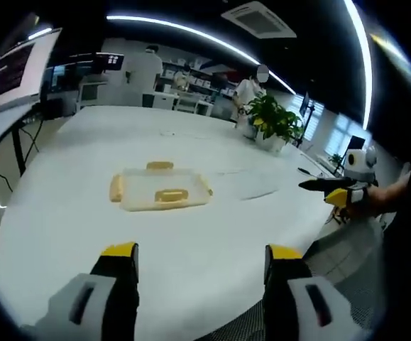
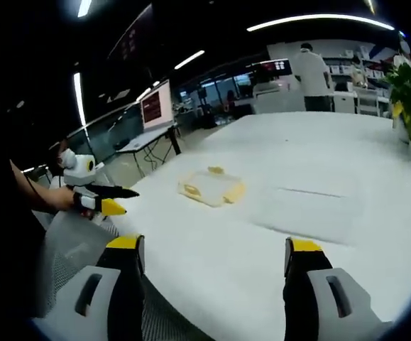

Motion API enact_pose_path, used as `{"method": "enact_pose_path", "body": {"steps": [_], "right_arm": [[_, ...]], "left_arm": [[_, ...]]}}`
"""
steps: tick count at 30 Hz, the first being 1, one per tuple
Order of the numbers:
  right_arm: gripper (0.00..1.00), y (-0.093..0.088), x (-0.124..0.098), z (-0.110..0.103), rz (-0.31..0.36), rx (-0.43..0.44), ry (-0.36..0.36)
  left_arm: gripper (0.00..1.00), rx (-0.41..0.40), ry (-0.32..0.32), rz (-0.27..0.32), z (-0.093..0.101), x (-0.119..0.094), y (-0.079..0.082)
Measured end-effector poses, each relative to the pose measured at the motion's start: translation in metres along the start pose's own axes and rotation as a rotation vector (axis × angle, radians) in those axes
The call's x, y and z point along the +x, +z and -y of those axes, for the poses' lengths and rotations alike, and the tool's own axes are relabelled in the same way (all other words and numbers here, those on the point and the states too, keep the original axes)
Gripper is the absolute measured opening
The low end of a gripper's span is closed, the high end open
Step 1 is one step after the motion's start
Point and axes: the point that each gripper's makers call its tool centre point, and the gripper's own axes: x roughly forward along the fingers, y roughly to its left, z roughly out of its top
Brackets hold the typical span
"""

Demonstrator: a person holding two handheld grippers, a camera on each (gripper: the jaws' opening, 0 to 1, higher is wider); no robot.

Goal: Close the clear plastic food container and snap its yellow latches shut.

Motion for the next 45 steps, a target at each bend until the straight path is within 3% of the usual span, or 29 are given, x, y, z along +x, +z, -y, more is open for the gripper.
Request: {"method": "enact_pose_path", "body": {"steps": [6,8,10,13,18,22,27,32,45], "right_arm": [[0.71,0.017,-0.001,-0.008,0.011,-0.020,0.020],[0.69,0.029,0.000,-0.011,0.042,-0.016,0.024],[0.64,0.040,0.002,-0.015,0.075,-0.010,0.039],[0.62,0.045,0.006,-0.015,0.082,0.022,0.037],[0.60,0.050,0.015,-0.012,0.091,0.042,0.031],[0.59,0.058,0.021,-0.014,0.083,0.036,0.051],[0.58,0.056,0.034,-0.011,0.019,-0.105,0.090],[0.57,0.055,0.045,-0.004,-0.014,-0.130,0.096],[0.56,0.068,0.078,0.010,-0.051,-0.202,0.124]], "left_arm": [[0.56,-0.086,-0.016,0.046,-0.002,-0.004,0.011],[0.48,-0.084,-0.047,0.076,0.002,-0.006,0.019],[0.44,-0.116,-0.071,0.068,0.005,-0.006,0.023],[0.43,-0.116,-0.085,0.119,0.007,-0.009,0.042],[0.42,-0.143,-0.086,0.115,0.002,-0.007,0.053],[0.43,-0.118,-0.099,0.090,-0.002,-0.002,0.055],[0.46,-0.055,-0.125,0.032,-0.004,0.004,0.051],[0.47,-0.001,-0.145,-0.015,-0.010,0.013,0.047],[0.45,0.094,-0.177,-0.008,-0.036,0.033,0.087]]}}
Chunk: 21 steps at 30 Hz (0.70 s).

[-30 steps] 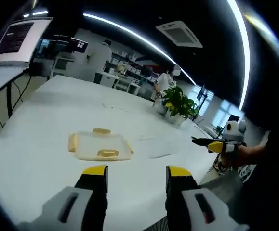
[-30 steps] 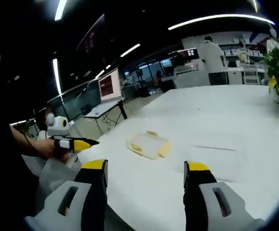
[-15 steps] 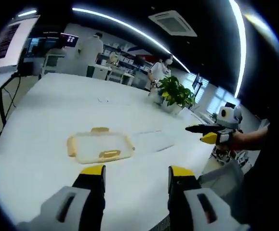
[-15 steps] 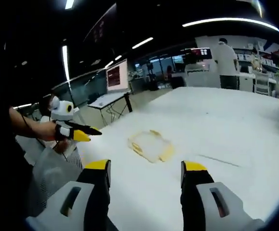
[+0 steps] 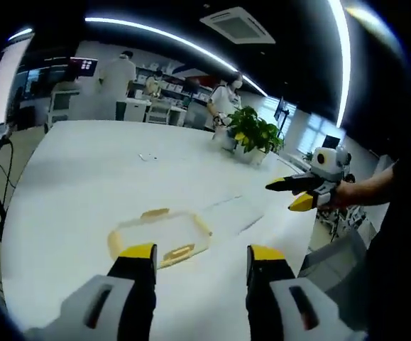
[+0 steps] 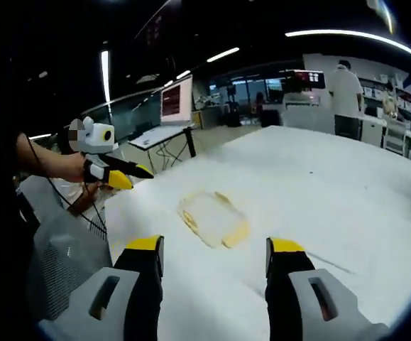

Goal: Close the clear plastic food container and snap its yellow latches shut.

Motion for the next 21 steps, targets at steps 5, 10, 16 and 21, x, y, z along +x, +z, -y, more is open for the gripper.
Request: {"method": "enact_pose_path", "body": {"steps": [5,10,16,21], "right_arm": [[0.56,0.003,0.014,0.003,-0.022,-0.012,0.019],[0.56,0.004,0.027,0.007,-0.046,-0.049,0.036],[0.56,0.002,0.040,0.014,-0.082,-0.094,0.051],[0.56,0.000,0.050,0.022,-0.099,-0.082,0.060]], "left_arm": [[0.41,-0.018,-0.033,0.030,-0.008,0.007,0.012],[0.38,0.022,-0.065,-0.035,-0.015,0.017,0.004],[0.40,0.101,-0.073,-0.125,-0.031,0.027,-0.007],[0.43,0.152,-0.074,-0.163,-0.043,0.034,-0.008]]}}
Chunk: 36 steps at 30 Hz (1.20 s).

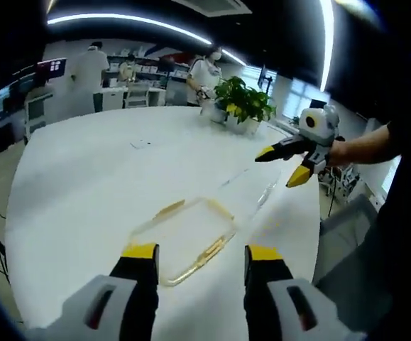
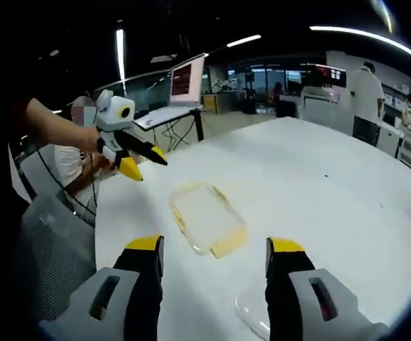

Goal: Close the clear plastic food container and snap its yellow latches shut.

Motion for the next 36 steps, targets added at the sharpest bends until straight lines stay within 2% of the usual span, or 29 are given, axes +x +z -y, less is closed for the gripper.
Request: {"method": "enact_pose_path", "body": {"steps": [4,7,12,15,19,24,30,36], "right_arm": [[0.53,-0.002,0.010,0.000,-0.029,-0.031,0.019],[0.51,-0.006,0.017,-0.001,-0.079,-0.111,0.042],[0.52,-0.017,0.031,0.000,-0.159,-0.181,0.081],[0.51,-0.019,0.038,0.003,-0.181,-0.191,0.087],[0.50,-0.021,0.047,0.010,-0.210,-0.196,0.092],[0.50,-0.031,0.057,0.016,-0.289,-0.241,0.111],[0.49,-0.046,0.068,0.021,-0.383,-0.299,0.146],[0.47,-0.050,0.080,0.023,-0.426,-0.323,0.169]], "left_arm": [[0.42,0.061,-0.008,-0.051,-0.009,0.004,-0.006],[0.42,0.106,-0.026,-0.085,-0.014,0.008,-0.008],[0.42,0.176,-0.050,-0.148,-0.026,0.017,-0.015],[0.42,0.196,-0.055,-0.159,-0.033,0.020,-0.015],[0.42,0.225,-0.066,-0.192,-0.042,0.026,-0.021],[0.41,0.272,-0.095,-0.250,-0.050,0.030,-0.033],[0.41,0.298,-0.128,-0.293,-0.055,0.037,-0.037],[0.42,0.342,-0.173,-0.339,-0.062,0.043,-0.045]]}}
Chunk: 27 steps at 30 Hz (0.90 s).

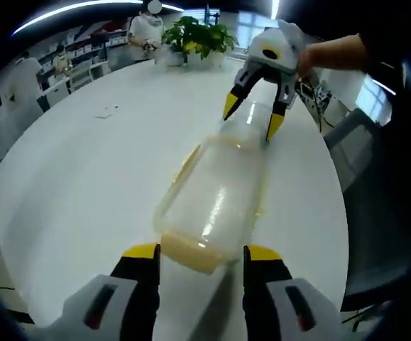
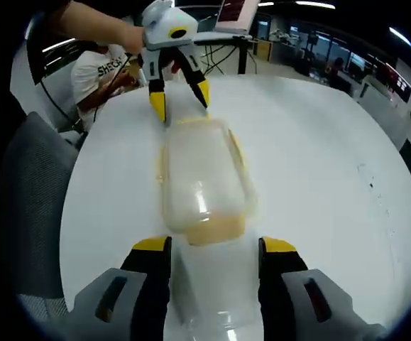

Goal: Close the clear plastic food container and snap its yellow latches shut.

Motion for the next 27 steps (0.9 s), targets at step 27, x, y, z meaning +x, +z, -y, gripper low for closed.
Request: {"method": "enact_pose_path", "body": {"steps": [27], "right_arm": [[0.38,-0.003,0.029,-0.003,-0.190,-0.166,0.093]], "left_arm": [[0.34,0.359,-0.130,-0.134,0.002,0.019,-0.008]]}}
